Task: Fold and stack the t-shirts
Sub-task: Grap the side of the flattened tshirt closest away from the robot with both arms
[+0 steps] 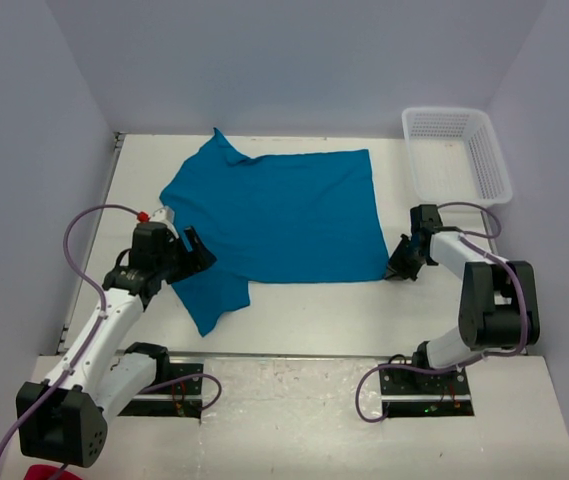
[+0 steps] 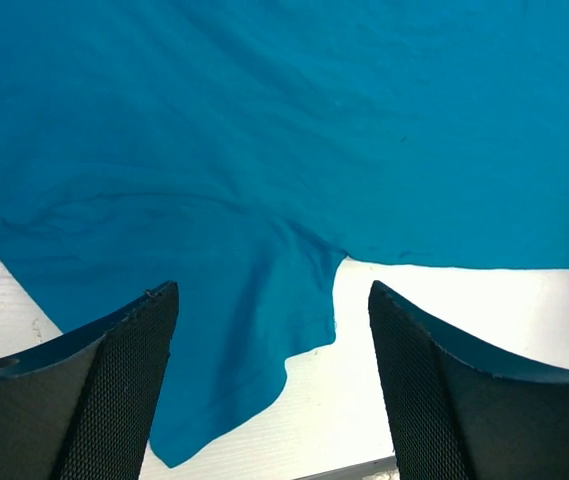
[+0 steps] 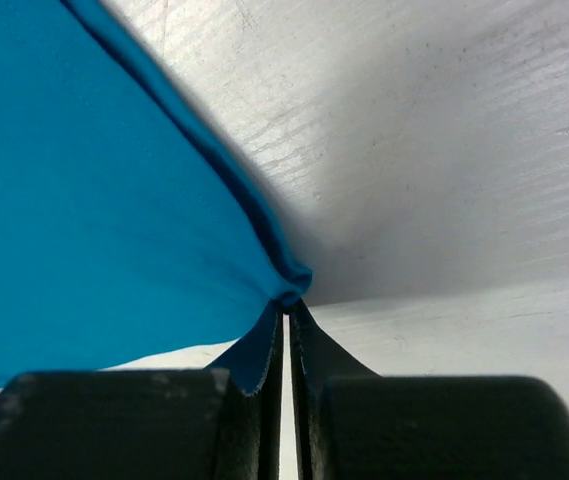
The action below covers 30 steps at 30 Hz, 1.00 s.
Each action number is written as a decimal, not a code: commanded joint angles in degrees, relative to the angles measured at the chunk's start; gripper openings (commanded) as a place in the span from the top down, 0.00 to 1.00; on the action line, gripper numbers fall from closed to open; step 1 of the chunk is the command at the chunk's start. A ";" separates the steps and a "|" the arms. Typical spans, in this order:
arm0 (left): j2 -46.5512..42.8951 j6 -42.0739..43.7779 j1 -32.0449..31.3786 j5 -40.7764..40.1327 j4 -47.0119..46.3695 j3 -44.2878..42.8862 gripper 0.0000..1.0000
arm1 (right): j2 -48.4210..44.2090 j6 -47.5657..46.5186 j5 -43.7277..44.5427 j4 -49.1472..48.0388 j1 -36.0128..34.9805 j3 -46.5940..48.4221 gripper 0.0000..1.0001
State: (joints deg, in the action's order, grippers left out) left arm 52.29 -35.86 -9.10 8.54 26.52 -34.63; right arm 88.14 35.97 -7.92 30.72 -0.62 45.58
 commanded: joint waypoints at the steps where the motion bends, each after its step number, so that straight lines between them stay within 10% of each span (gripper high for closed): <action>1: -1.66 -0.61 -0.13 -2.20 1.07 -0.97 0.22 | -3.49 0.77 0.54 -1.01 0.10 -1.81 1.00; 30: 12.57 -8.26 -8.82 -11.62 32.97 -12.48 0.43 | -18.00 -2.57 -1.83 -10.33 -5.18 -4.10 1.00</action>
State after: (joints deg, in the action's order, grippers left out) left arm 64.62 -44.10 -16.67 -3.70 52.82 -44.84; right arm 70.76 34.26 -7.38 23.42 -5.61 41.04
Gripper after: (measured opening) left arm 0.584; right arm 0.007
